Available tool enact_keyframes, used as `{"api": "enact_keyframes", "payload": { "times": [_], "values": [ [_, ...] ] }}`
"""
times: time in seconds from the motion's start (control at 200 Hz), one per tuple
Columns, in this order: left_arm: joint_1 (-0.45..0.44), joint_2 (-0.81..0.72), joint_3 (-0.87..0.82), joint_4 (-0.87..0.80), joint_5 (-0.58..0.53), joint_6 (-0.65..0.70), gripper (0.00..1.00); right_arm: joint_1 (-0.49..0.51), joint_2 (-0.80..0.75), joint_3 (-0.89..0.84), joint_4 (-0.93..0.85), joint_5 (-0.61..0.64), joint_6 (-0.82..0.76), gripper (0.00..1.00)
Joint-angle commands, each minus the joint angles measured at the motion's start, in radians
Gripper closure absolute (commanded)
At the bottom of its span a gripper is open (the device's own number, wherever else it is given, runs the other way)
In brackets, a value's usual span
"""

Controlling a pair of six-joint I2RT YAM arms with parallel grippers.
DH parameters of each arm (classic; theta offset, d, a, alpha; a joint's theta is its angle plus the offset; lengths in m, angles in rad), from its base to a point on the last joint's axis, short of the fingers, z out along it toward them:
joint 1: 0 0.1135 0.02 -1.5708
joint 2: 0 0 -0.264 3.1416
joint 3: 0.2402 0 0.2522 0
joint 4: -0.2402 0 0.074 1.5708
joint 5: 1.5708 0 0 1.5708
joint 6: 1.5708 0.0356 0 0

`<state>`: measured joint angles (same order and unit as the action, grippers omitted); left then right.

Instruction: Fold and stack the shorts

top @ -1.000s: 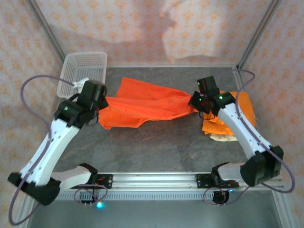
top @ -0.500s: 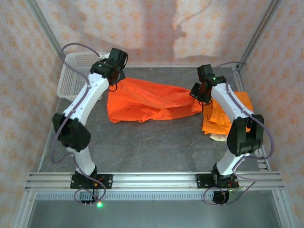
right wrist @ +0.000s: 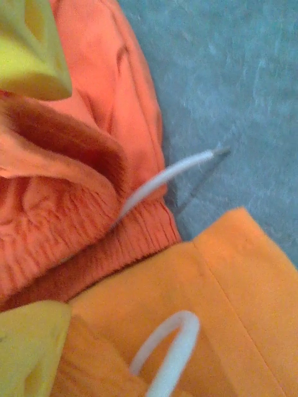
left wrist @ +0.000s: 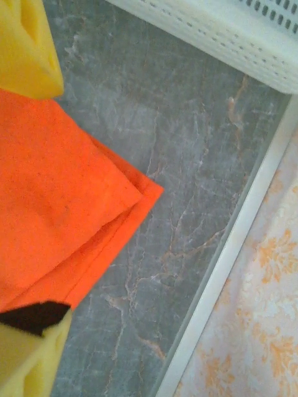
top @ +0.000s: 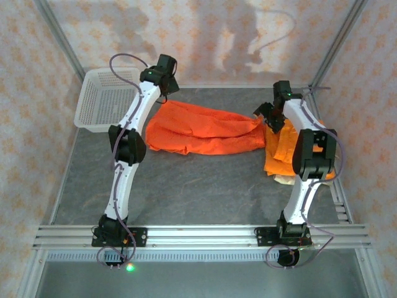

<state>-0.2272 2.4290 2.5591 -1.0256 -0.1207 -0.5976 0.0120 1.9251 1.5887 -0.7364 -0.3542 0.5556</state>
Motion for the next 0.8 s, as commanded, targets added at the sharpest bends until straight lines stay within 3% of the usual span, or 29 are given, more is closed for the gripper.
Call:
{"api": "enact_keyframes", "payload": {
  "times": [0.0,0.04,0.125,0.265,0.49,0.791],
  "values": [
    [-0.034,-0.305,-0.238,0.084,0.059,0.011,0.06,0.041,-0.199,-0.075,0.066,-0.034,0.025,0.12],
    [-0.045,-0.392,-0.382,0.152,0.081,-0.004,0.0,0.063,-0.227,-0.104,0.083,-0.053,0.028,0.11],
    [-0.065,-0.512,-0.623,0.252,0.139,-0.052,0.0,0.116,-0.25,-0.139,0.095,-0.073,0.035,0.1],
    [-0.113,-0.613,-0.882,0.386,0.185,-0.088,0.0,0.196,-0.19,-0.135,0.114,-0.132,0.055,0.09],
    [-0.152,-0.556,-1.064,0.516,0.21,-0.131,0.0,0.235,0.01,-0.043,0.097,-0.194,0.06,0.09],
    [-0.153,-0.546,-1.292,0.632,0.129,-0.106,0.0,0.158,0.254,0.253,0.047,-0.197,0.083,0.09]
  ]
}}
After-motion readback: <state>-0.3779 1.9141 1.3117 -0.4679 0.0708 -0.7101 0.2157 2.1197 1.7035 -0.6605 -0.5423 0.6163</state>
